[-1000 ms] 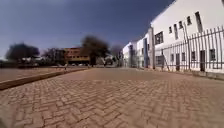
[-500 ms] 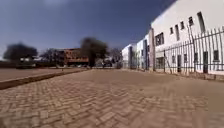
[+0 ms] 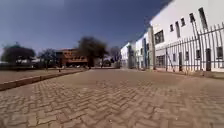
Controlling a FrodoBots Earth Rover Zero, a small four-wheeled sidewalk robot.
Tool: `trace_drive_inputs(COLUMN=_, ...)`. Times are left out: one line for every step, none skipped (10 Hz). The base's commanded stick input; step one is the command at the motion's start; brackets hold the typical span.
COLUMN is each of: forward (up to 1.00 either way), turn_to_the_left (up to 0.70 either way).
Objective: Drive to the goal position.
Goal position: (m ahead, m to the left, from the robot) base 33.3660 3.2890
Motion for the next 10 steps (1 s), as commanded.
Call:
trace_drive_inputs(forward=1.0, turn_to_the_left=0.0)
trace_drive_inputs(forward=1.0, turn_to_the_left=0.0)
trace_drive_inputs(forward=1.0, turn_to_the_left=0.0)
trace_drive_inputs(forward=1.0, turn_to_the_left=0.0)
trace_drive_inputs(forward=1.0, turn_to_the_left=0.0)
trace_drive_inputs(forward=1.0, turn_to_the_left=0.0)
trace_drive_inputs(forward=1.0, turn_to_the_left=0.0)
trace_drive_inputs(forward=1.0, turn_to_the_left=0.0)
trace_drive_inputs(forward=1.0, turn_to_the_left=0.0)
trace_drive_inputs(forward=1.0, turn_to_the_left=0.0)
